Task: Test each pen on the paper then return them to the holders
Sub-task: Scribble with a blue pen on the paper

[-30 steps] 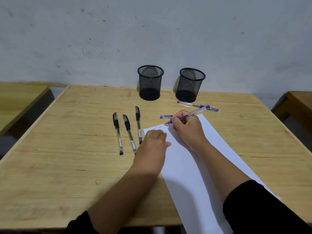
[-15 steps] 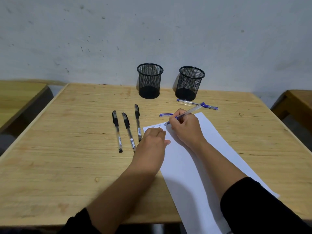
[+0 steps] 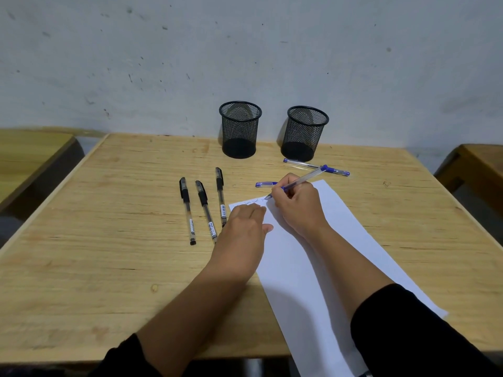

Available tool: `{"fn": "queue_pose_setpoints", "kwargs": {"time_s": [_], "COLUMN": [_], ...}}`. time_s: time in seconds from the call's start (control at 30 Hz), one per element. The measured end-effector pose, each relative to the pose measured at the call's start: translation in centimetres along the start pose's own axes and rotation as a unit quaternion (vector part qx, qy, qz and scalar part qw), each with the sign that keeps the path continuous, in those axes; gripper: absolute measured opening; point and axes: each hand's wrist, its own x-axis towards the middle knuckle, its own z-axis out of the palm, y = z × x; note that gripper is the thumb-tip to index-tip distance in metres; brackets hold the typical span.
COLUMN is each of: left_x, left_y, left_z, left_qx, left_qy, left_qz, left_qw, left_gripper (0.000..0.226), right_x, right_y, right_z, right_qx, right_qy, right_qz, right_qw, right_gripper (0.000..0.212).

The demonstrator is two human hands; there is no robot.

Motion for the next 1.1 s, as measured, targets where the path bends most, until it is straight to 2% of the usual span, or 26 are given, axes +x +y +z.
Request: {"fn": "queue_pose_setpoints", "kwargs": {"time_s": [0.4, 0.57, 0.67, 0.77, 0.87, 0.97, 1.03, 1.1], "left_x": [0.0, 0.3, 1.9, 4.9, 7.7, 9.5, 10.1, 10.3], "left_y": [0.0, 0.1, 0.1, -0.1, -0.2, -0.4, -0.6, -0.8], "left_z": [0.0, -0.4, -1.7, -2.5, -2.1, -1.6, -1.5, -1.4], "left_qx": [0.013, -0.005, -0.065, -0.085, -0.083, -0.023, 0.000, -0.021], "left_qy": [0.000, 0.002, 0.043, 0.080, 0.030, -0.036, -0.042, -0.035], "left_qz": [0.012, -0.002, -0.045, -0.055, -0.077, -0.095, -0.095, -0.098], "left_qw": [1.000, 1.000, 0.996, 0.992, 0.993, 0.995, 0.995, 0.994], "left_gripper": [0.035, 0.025, 0.022, 0.028, 0.033, 0.029, 0.022, 0.019], "right_x": [-0.3, -0.2, 0.1, 0.5, 0.6, 0.8, 0.9, 1.0], "right_y": [-0.3, -0.2, -0.1, -0.4, -1.2, -1.7, -1.6, -1.4], "right_z": [-0.1, 0.0, -0.7, -2.0, -3.4, -4.3, -4.5, -4.8], "right_qx": [0.006, 0.005, 0.080, 0.183, 0.272, 0.288, 0.280, 0.272], "right_qy": [0.011, 0.007, 0.040, 0.096, 0.093, 0.069, 0.062, 0.058], "right_qz": [-0.001, 0.004, 0.046, 0.090, 0.107, 0.121, 0.122, 0.122], "right_qw": [1.000, 1.000, 0.995, 0.974, 0.952, 0.947, 0.950, 0.953], "right_gripper": [0.011, 0.011, 0.014, 0.020, 0.021, 0.021, 0.019, 0.018]}}
